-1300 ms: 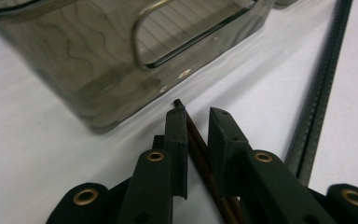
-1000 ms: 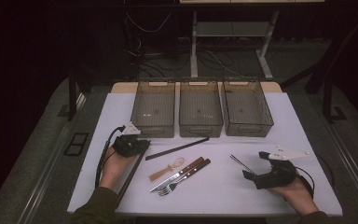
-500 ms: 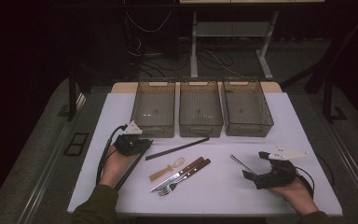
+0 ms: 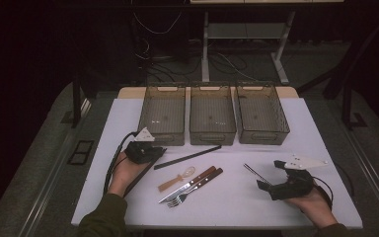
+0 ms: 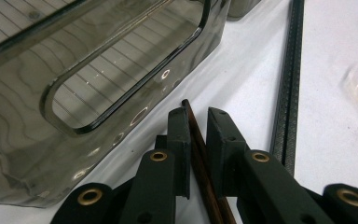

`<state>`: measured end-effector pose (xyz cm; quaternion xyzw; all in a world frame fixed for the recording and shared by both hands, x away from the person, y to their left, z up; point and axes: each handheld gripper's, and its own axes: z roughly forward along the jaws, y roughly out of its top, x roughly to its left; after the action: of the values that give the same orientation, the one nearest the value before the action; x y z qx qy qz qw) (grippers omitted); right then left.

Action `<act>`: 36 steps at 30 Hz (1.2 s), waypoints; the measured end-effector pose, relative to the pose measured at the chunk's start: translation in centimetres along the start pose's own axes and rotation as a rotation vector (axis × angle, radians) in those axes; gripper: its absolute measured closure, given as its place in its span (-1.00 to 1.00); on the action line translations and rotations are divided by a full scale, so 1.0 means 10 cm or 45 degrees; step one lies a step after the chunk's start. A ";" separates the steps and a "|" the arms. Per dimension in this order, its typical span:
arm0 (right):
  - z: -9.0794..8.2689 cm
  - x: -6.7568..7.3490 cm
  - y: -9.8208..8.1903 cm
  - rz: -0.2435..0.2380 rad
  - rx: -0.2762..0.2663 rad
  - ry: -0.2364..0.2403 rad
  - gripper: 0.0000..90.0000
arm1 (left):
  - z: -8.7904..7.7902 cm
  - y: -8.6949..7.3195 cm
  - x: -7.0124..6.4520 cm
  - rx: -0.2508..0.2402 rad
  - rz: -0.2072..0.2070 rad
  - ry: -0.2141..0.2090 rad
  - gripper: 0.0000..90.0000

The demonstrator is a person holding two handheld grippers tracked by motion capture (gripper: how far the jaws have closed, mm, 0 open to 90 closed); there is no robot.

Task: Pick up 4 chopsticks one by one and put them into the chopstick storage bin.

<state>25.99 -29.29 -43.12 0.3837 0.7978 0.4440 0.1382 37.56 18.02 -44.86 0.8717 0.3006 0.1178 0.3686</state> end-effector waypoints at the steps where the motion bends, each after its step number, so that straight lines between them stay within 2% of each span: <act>1: 0.00 0.00 0.00 0.001 -0.002 -0.001 -0.98 | 0.00 0.00 0.00 0.001 0.002 0.001 0.74; 3: 0.00 0.00 0.00 0.002 -0.005 -0.001 -0.98 | 0.00 0.01 -0.02 -0.001 0.002 0.004 0.72; 7: -0.01 0.00 0.00 0.002 -0.011 -0.002 -0.98 | -0.04 0.03 -0.05 -0.031 -0.010 0.029 0.47; 10: -0.01 -0.01 0.00 0.002 -0.013 -0.002 -0.98 | -0.13 0.05 -0.07 -0.073 -0.038 0.061 0.30; 13: -0.02 -0.01 0.00 0.004 -0.023 -0.001 -0.98 | -0.24 0.05 -0.10 -0.083 -0.053 0.090 0.11; 14: -0.02 -0.01 0.00 0.003 -0.025 0.001 -0.98 | -0.28 0.04 -0.11 -0.105 -0.062 0.098 0.04; 17: -0.01 -0.01 0.00 -0.003 -0.030 0.003 -0.98 | -0.39 -0.02 -0.15 -0.121 -0.083 0.111 -0.12; 22: 0.01 -0.02 0.00 -0.004 -0.027 0.013 -0.98 | -0.54 -0.10 -0.23 -0.161 -0.136 0.103 -0.33; 24: 0.01 -0.03 0.00 -0.006 -0.025 0.011 -0.98 | -0.58 -0.13 -0.26 -0.156 -0.140 0.120 -0.42; 31: 0.00 -0.03 0.00 0.000 -0.034 0.009 -0.98 | -0.71 -0.30 -0.35 -0.136 -0.172 0.159 -0.48; 36: 0.00 -0.03 0.00 -0.004 -0.031 0.006 -0.98 | -0.82 -0.42 -0.39 -0.165 -0.187 0.169 -0.48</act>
<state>26.16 -29.52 -43.18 0.3797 0.7933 0.4542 0.1418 29.18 22.62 -42.03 0.8120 0.3793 0.1671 0.4110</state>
